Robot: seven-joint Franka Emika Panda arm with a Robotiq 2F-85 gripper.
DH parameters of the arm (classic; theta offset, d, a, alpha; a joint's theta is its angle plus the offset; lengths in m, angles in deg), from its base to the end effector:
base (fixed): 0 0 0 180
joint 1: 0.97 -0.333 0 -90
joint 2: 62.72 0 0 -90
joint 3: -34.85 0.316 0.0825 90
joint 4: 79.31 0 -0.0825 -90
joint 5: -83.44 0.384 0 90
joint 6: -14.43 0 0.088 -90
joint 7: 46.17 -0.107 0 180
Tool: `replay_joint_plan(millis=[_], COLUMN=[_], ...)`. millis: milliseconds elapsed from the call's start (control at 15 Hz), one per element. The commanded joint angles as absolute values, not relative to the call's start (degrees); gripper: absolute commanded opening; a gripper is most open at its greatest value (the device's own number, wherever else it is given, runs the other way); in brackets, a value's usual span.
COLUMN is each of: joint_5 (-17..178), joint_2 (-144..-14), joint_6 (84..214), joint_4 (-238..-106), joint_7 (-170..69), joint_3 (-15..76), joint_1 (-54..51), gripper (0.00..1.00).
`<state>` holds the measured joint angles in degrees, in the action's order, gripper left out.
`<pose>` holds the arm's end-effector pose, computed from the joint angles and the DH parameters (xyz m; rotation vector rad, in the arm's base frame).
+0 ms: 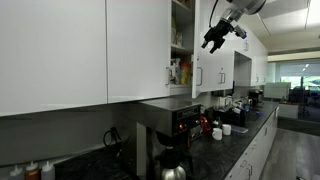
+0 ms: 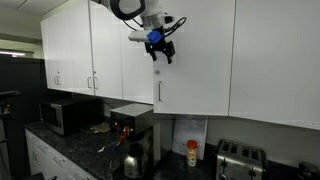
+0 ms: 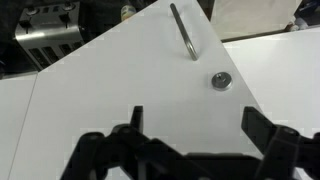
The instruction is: Close the cabinet door on the right
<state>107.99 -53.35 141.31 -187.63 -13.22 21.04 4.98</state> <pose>0.5206 -0.1829 0.6273 -2.8218 -0.0678 -0.9005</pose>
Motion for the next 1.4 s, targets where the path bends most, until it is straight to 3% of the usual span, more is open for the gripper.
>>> replay_joint_plan(millis=[0, 933, 1333], joint_5=[105.51, 97.65, 94.56], joint_2=[-53.34, -60.03, -67.77], joint_6=[145.18, 148.82, 145.95], joint_4=[-188.41, -184.45, -176.05], joint_7=[-12.63, -13.84, -14.39], joint_3=[22.34, 24.8, 25.46], joint_1=[4.42, 3.61, 4.76], gripper=[1.0, 1.0, 1.0])
